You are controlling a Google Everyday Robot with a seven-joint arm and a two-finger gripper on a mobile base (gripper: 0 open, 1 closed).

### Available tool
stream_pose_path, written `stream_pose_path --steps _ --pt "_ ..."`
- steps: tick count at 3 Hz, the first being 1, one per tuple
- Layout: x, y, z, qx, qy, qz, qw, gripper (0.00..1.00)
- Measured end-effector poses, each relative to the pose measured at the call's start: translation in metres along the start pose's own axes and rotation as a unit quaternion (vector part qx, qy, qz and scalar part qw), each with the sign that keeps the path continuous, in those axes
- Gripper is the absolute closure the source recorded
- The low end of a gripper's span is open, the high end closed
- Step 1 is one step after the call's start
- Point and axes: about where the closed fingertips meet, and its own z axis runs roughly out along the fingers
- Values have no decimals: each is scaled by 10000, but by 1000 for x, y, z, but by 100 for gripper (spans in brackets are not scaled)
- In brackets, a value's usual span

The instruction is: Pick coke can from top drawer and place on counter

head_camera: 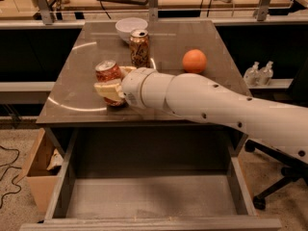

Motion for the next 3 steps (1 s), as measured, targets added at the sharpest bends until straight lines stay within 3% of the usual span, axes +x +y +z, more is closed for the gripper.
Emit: stream_pose_path --steps 1,3 --pt "15 -1 -7 122 -233 263 9993 100" --pt "17 -2 -11 169 -289 333 9989 59"
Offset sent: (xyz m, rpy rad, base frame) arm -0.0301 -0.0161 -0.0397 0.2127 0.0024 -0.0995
